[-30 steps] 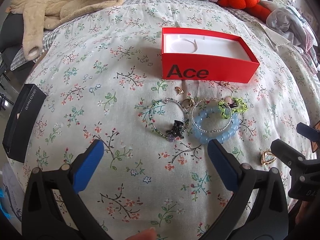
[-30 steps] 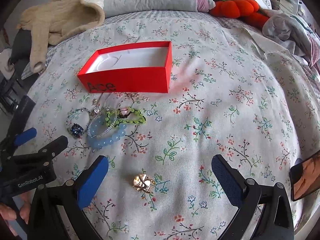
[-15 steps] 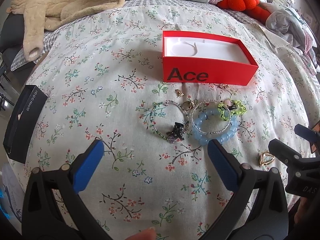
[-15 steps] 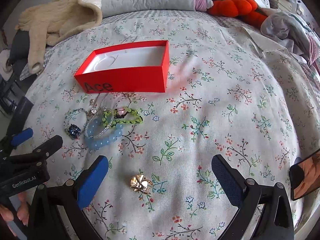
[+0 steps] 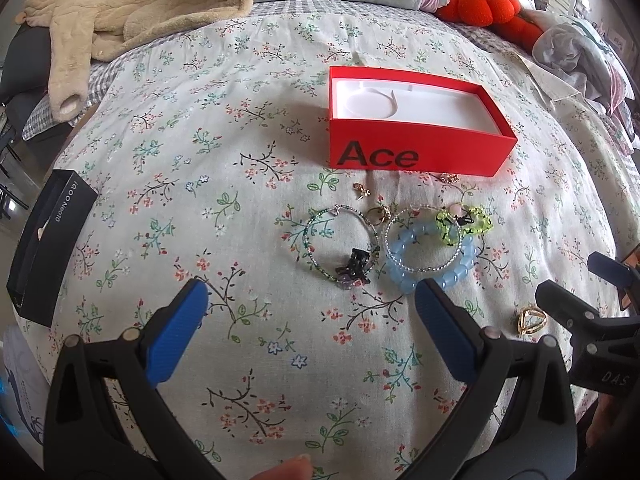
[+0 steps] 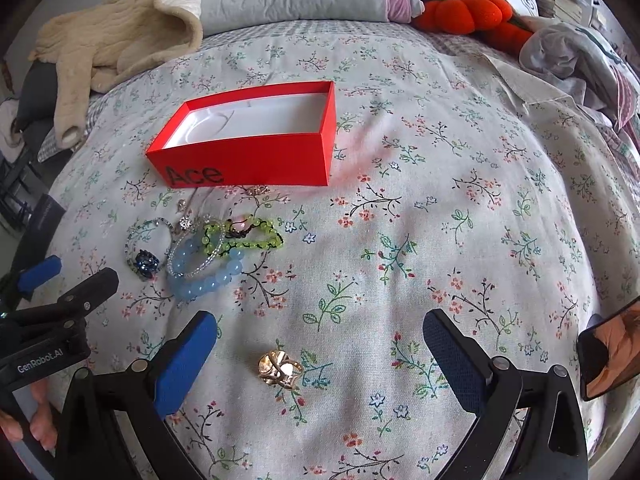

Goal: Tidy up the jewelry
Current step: 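Grasp the silver-green beaded bracelet with the left tool while the right grasps the lime-green bracelet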

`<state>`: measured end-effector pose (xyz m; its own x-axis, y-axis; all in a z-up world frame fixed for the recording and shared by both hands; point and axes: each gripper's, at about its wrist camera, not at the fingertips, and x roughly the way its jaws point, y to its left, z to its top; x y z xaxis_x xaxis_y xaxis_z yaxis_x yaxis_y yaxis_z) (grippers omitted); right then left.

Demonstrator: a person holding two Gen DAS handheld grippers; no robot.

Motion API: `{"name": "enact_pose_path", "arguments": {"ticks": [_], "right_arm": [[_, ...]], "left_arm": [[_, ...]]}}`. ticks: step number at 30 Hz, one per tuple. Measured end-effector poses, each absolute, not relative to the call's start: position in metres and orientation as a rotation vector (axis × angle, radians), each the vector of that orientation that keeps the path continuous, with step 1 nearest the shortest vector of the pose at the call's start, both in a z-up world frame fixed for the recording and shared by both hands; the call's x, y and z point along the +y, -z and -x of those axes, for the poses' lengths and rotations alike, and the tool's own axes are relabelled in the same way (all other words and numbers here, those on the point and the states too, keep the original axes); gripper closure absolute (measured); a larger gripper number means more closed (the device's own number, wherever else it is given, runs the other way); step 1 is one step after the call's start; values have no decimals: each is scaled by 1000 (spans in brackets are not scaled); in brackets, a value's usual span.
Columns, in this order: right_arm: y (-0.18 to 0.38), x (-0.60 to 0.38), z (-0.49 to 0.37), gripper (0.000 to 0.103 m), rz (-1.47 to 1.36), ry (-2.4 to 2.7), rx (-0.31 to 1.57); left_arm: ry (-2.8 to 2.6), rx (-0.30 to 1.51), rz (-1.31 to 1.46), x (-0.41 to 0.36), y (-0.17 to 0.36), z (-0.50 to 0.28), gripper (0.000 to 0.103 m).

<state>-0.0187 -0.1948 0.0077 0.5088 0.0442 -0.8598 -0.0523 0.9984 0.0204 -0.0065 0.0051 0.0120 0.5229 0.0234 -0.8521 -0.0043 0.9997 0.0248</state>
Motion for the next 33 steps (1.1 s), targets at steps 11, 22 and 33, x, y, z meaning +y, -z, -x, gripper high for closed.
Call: {"name": "enact_pose_path", "arguments": {"ticks": [11, 22, 33], "right_arm": [[-16, -196, 10, 0, 29, -5, 1018], [-34, -203, -22, 0, 12, -38, 1106], [-5, -199, -58, 4, -95, -191, 1178]], "left_arm": [[2, 1015, 4, 10, -22, 4, 0], [57, 1065, 1, 27, -34, -28, 0], [192, 1177, 197, 53, 2, -60, 13]]}}
